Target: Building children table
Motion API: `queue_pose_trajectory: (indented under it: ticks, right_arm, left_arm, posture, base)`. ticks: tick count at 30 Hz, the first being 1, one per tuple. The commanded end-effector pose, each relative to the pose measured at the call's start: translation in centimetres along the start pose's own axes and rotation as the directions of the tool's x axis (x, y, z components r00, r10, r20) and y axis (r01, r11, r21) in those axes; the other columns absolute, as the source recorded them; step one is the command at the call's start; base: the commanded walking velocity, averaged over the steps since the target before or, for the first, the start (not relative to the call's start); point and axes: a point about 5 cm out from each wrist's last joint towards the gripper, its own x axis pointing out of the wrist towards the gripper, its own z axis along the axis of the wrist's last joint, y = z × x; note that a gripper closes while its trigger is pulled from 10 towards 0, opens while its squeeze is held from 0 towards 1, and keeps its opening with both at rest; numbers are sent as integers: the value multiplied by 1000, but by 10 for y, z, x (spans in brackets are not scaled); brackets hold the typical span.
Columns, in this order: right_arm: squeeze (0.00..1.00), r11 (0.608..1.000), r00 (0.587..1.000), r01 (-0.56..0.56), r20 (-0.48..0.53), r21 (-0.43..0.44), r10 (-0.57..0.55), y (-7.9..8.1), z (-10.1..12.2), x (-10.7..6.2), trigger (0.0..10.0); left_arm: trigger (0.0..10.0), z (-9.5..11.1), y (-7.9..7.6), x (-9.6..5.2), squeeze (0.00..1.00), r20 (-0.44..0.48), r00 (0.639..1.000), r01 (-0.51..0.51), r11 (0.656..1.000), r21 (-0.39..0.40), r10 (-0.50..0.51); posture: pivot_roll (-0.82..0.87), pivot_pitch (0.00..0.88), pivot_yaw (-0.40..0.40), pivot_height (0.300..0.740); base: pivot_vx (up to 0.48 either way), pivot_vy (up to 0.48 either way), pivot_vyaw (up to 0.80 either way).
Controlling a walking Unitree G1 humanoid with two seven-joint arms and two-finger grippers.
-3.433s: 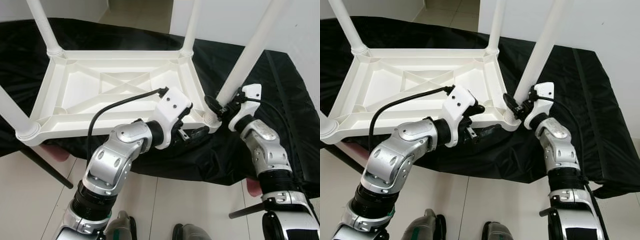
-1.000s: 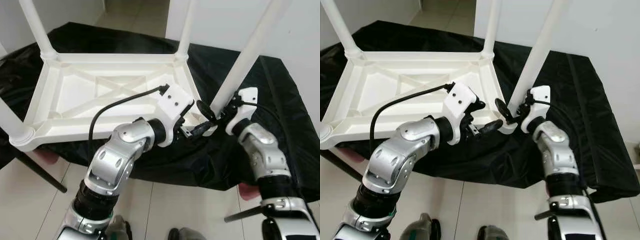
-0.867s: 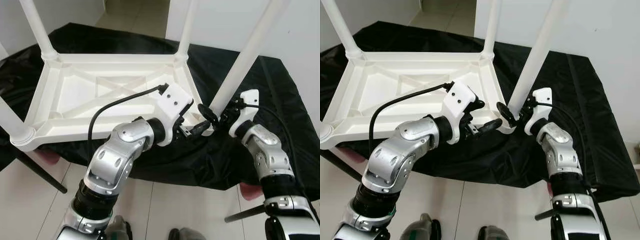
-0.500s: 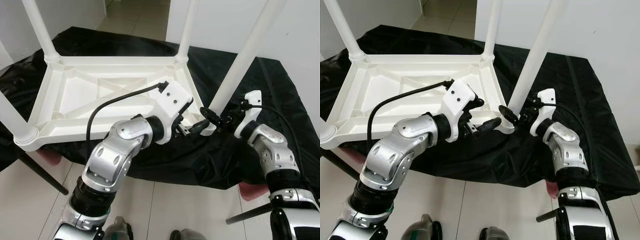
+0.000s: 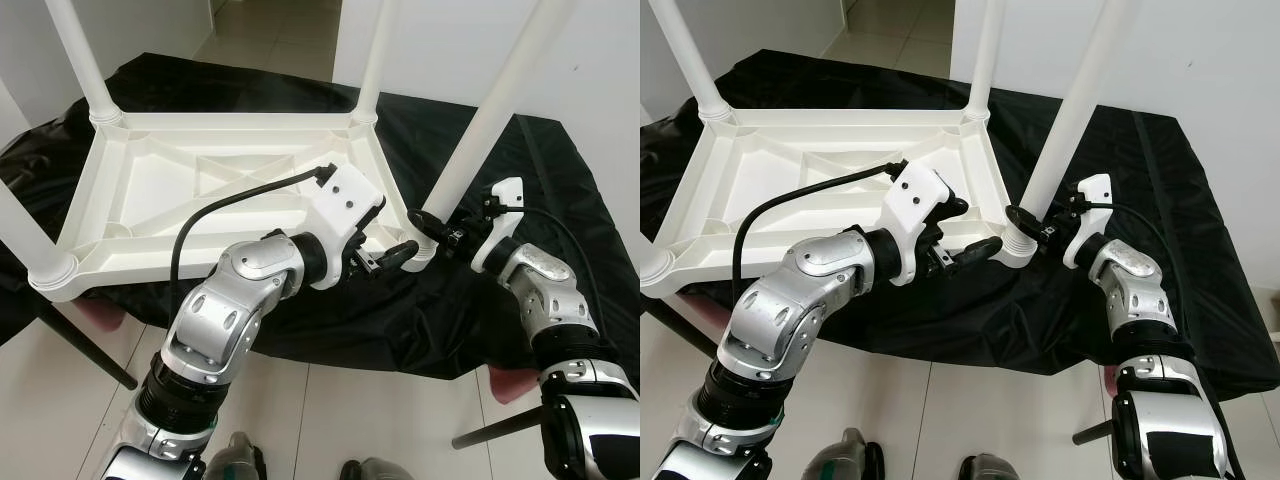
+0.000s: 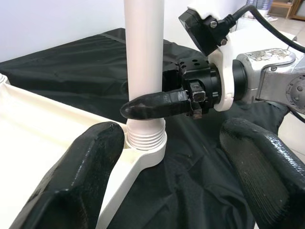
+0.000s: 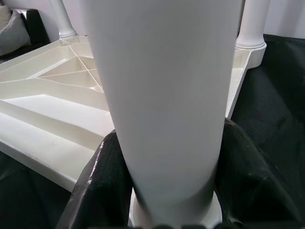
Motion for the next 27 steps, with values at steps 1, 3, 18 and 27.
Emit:
queue_pose_trajectory:
  ticks: [1,3,18,27]
  right_arm:
    - [0,1000,1000,2,-8,31,-2,0,-5,0,0]
    - [0,999,1000,3,-8,34,-2,0,-6,0,0]
    - [0,978,979,198,22,71,-200,4,-4,5,10000]
    - [0,955,956,291,26,62,-293,9,-4,6,10000]
  left_arm:
    - [10000,1,-3,1,0,-2,1000,18,1000,11,-18]
    - [10000,1,-3,1,0,-1,1000,19,1000,12,-19]
    - [10000,-2,-6,1,0,-8,999,35,999,10,-35]
    - [10000,-3,-7,1,0,-10,999,41,999,12,-41]
  posture:
    - [58,30,-23,740]
    - [58,31,-24,740]
    - [48,28,-29,740]
    - [48,22,-28,740]
  base:
    - [0,0,0]
    - [0,0,0]
    - [0,0,0]
    - [0,0,0]
